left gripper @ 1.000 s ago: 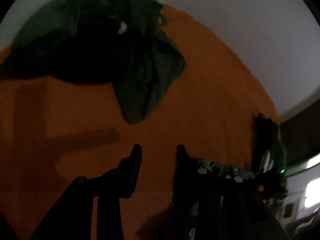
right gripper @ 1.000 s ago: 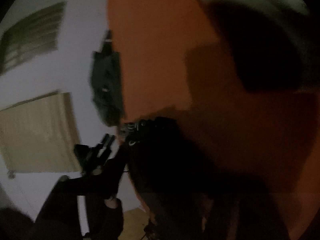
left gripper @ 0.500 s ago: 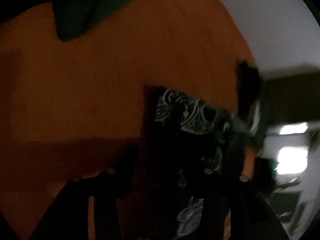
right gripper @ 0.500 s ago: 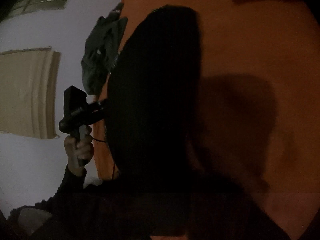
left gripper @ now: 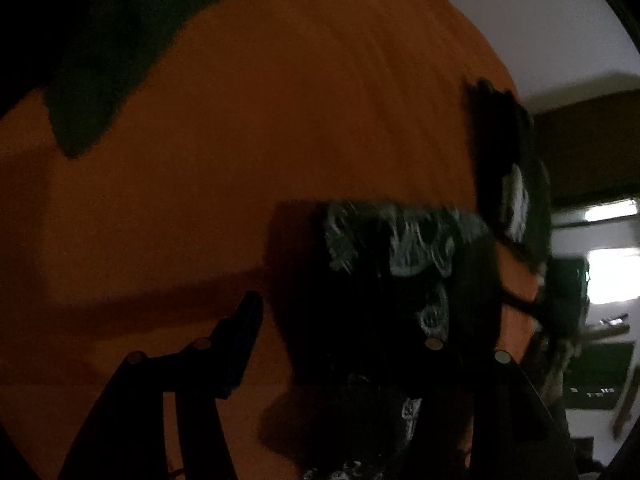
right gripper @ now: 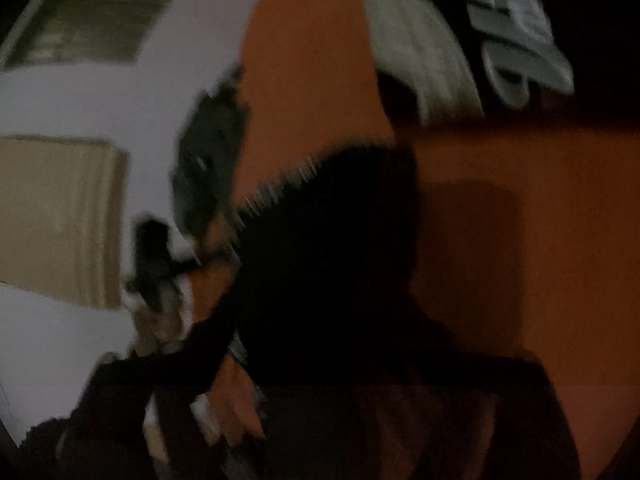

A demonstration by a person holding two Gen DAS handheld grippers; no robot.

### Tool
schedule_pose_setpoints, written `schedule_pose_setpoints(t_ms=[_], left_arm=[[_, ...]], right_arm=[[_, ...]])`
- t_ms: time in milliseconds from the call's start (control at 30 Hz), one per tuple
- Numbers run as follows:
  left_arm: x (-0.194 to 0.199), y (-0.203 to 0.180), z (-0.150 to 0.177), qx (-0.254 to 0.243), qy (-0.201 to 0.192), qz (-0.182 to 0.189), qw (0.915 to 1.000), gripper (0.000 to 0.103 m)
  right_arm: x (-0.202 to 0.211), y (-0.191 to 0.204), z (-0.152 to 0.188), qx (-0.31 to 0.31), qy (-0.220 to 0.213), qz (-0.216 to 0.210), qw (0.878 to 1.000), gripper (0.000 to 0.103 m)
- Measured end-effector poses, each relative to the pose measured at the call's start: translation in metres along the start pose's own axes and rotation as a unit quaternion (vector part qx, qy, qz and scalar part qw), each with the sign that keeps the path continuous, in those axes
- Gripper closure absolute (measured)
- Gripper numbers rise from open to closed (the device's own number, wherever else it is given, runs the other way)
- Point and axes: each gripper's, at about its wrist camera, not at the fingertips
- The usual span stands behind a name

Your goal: Fold clothes

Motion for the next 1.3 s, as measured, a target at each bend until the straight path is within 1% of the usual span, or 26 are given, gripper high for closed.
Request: schedule_pose_setpoints(t_ms=[33,100,133,167,200,233,300,367,433,500,533,567,633,667,733,800,833,900,933,1000,1067,1167,1200,1233,1267,1300], left_arm=[[-0.007,-0.001,0.000,0.010,0.001,0.013,0.9999,0.044],[-0.020,-0.004,0.001,0.024,-0.022,0.073,0.9968,0.045],[-0.023,-0.009,-0.002,0.022,-0.037,0.073,0.9964,0.057],[-0.025,-0.016,-0.005,0.018,-0.052,0.063,0.9965,0.068],[-0.025,-0.024,-0.010,0.009,-0.061,0.023,0.9978,0.093],[-0.022,-0.030,-0.015,0.000,-0.075,0.005,0.9972,0.094],[-0.011,-0.046,-0.027,-0.035,-0.107,-0.023,0.9934,0.094],[-0.008,-0.057,-0.038,-0.062,-0.109,-0.060,0.9904,0.093],[-0.018,-0.053,-0.048,-0.050,-0.071,-0.066,0.9940,0.087],[-0.025,-0.034,-0.051,-0.016,-0.031,-0.050,0.9981,0.084],[-0.021,-0.024,-0.048,-0.001,-0.031,-0.032,0.9990,0.084],[-0.010,-0.018,-0.044,0.009,-0.039,-0.030,0.9988,0.084],[0.014,-0.009,-0.035,0.029,-0.058,-0.035,0.9973,0.076],[0.024,-0.007,-0.031,0.033,-0.067,-0.050,0.9959,0.075],[0.055,-0.004,-0.020,0.026,-0.103,-0.075,0.9915,0.070],[0.083,-0.004,-0.006,0.018,-0.134,-0.072,0.9882,0.070],[0.089,-0.008,-0.001,0.010,-0.139,-0.056,0.9887,0.070],[0.086,-0.024,0.009,-0.013,-0.126,-0.027,0.9916,0.069],[0.080,-0.032,0.013,-0.021,-0.116,-0.027,0.9926,0.068],[0.068,-0.041,0.021,-0.035,-0.085,-0.023,0.9954,0.068],[0.047,-0.058,0.023,-0.069,-0.072,-0.031,0.9945,0.068],[0.026,-0.066,0.022,-0.088,-0.059,-0.103,0.9891,0.068],[0.020,-0.064,0.022,-0.090,-0.054,-0.128,0.9861,0.068],[0.013,-0.061,0.022,-0.092,-0.049,-0.154,0.9826,0.068],[0.014,-0.057,0.023,-0.090,-0.052,-0.177,0.9786,0.068],[0.016,-0.054,0.024,-0.086,-0.059,-0.200,0.9741,0.068]], right_arm=[[-0.010,-0.004,-0.007,-0.014,0.002,-0.001,1.000,0.018],[-0.031,-0.008,-0.017,-0.028,0.002,0.021,0.999,0.023],[-0.041,-0.008,-0.019,-0.023,-0.003,0.031,0.999,0.041],[-0.047,-0.006,-0.022,-0.010,-0.005,0.041,0.999,0.072],[-0.043,0.001,-0.020,0.012,-0.023,0.039,0.999,0.087],[-0.038,0.009,-0.018,0.036,-0.043,0.036,0.998,0.090],[-0.023,0.026,-0.012,0.088,-0.095,0.025,0.991,0.091],[-0.017,0.035,-0.007,0.128,-0.140,0.060,0.980,0.090],[-0.024,0.029,-0.016,0.113,-0.128,0.097,0.980,0.088],[-0.032,0.022,-0.025,0.094,-0.112,0.133,0.980,0.079],[-0.036,0.019,-0.030,0.085,-0.104,0.151,0.979,0.070],[-0.041,0.015,-0.034,0.075,-0.095,0.169,0.978,0.069],[-0.024,0.026,-0.029,0.051,-0.112,0.162,0.979,0.068],[-0.011,0.031,-0.022,0.052,-0.121,0.155,0.979,0.067],[0.015,0.040,0.001,0.064,-0.138,0.143,0.978,0.065],[0.031,0.048,0.025,0.080,-0.135,0.138,0.978,0.065],[0.037,0.047,0.035,0.089,-0.127,0.142,0.978,0.065],[0.039,0.043,0.054,0.101,-0.113,0.171,0.973,0.065],[0.035,0.042,0.058,0.102,-0.107,0.179,0.973,0.065],[0.020,0.043,0.060,0.103,-0.089,0.172,0.976,0.065],[-0.005,0.052,0.052,0.104,-0.081,0.172,0.976,0.065],[-0.038,0.073,0.044,0.113,-0.065,0.191,0.973,0.063],[-0.053,0.084,0.041,0.118,-0.058,0.212,0.968,0.061],[-0.066,0.096,0.036,0.121,-0.056,0.241,0.961,0.053],[-0.079,0.108,0.031,0.122,-0.054,0.270,0.953,0.050],[-0.092,0.121,0.026,0.123,-0.053,0.300,0.945,0.050]])
Point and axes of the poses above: each gripper's, at about its wrist camera, not at the fingertips, and x roughly against the way its jaws point, y to its left, z to its underside, and after that the axes turned 13 degrees about -x, right-handed
